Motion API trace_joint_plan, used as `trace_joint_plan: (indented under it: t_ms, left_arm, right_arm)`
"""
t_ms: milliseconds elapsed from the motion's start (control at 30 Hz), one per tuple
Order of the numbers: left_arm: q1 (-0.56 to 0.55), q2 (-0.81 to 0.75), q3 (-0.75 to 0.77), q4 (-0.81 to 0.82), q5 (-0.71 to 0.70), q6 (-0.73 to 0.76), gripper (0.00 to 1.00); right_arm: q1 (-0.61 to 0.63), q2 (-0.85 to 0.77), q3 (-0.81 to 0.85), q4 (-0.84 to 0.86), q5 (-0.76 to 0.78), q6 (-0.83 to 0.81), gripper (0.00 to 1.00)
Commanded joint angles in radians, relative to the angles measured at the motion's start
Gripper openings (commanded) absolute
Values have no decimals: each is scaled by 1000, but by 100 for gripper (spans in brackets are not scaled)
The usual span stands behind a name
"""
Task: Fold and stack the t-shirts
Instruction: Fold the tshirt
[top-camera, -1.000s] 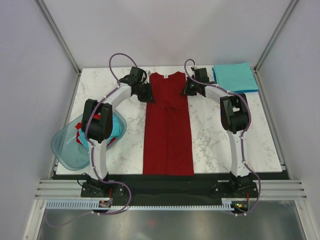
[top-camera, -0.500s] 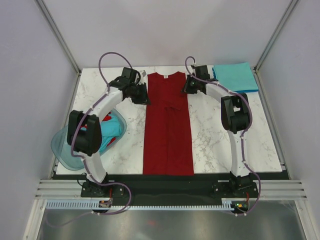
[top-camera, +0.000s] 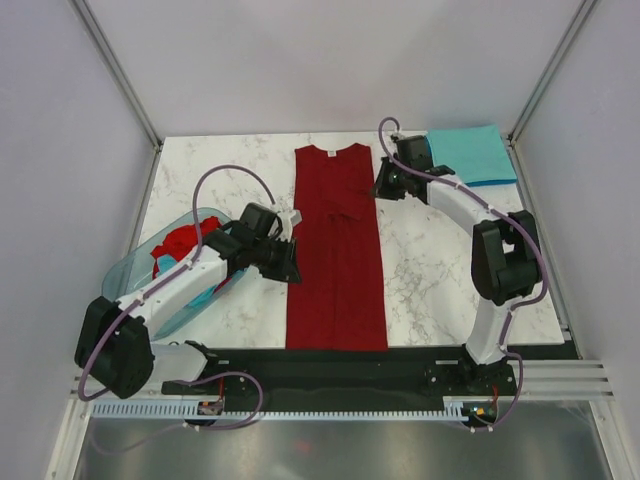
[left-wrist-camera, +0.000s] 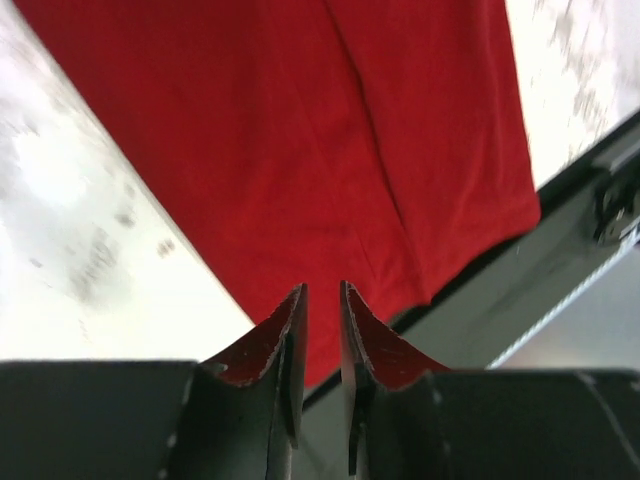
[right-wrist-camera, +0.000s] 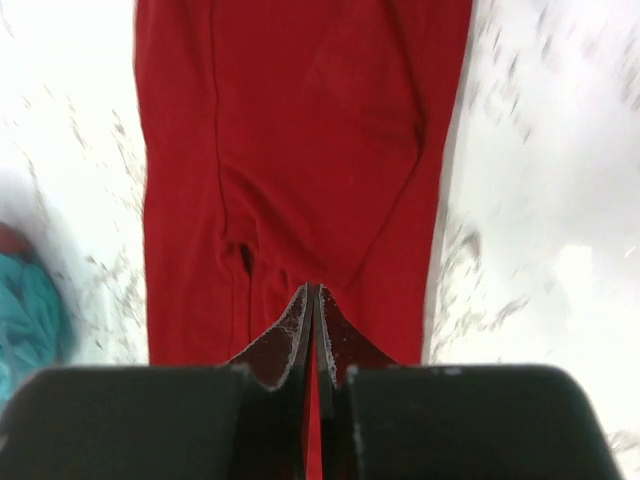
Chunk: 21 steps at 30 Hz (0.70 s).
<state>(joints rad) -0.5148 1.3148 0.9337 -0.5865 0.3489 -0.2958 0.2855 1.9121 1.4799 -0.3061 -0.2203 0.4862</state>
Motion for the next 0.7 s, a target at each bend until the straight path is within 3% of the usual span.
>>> trace_joint_plan:
  t_ms: [0, 133, 233, 633, 667]
  left_arm:
    - [-65, -98, -97, 20, -13, -55, 27]
    - [-74, -109, -197, 138, -14, -114, 26]
    - [-74, -98, -259, 139, -14, -114, 26]
    - [-76, 113, -240, 139, -14, -114, 26]
    - [-76, 127, -236, 221, -13, -197, 26]
  right_arm:
    - [78, -62, -96, -41, 84, 25, 7]
    - [135, -85, -211, -1, 130, 45, 7]
    - [147, -73, -265, 105, 95, 48, 8]
    - [159, 87, -192, 186, 156, 26, 7]
    - [158, 109, -184, 186, 159, 25, 7]
